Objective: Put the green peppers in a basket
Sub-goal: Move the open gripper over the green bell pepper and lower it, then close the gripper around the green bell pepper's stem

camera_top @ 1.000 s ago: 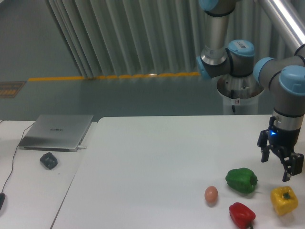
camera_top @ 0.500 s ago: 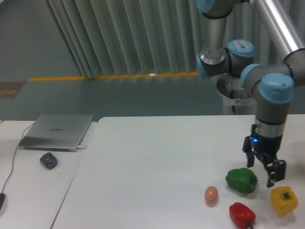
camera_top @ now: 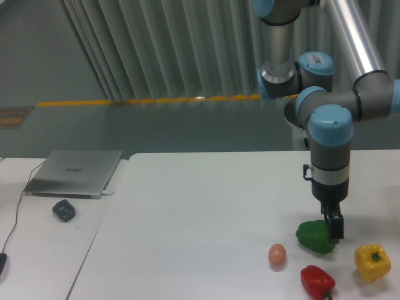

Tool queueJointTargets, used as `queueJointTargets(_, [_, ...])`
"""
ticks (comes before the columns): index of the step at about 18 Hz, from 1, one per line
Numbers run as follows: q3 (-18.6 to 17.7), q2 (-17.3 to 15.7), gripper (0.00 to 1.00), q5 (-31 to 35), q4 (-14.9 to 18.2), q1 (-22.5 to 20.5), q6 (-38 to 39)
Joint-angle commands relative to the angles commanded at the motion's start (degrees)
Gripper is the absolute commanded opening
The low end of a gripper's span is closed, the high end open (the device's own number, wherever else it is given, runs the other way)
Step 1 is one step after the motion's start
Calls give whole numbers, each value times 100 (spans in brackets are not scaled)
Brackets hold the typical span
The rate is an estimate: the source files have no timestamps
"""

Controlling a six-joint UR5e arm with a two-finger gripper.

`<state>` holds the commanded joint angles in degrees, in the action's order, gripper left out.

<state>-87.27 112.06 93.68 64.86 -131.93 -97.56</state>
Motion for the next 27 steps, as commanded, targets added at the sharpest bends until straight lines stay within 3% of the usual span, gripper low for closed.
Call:
queueJointTargets(3, [-53, 70, 100, 326, -9, 193, 0])
queueJointTargets(24, [-229, 334, 100, 528, -79, 326, 44])
queueJointTargets(25, [-220, 343, 99, 528, -79, 326, 79])
queueJointTargets(27, [-220, 343, 77, 581, -62, 334, 105])
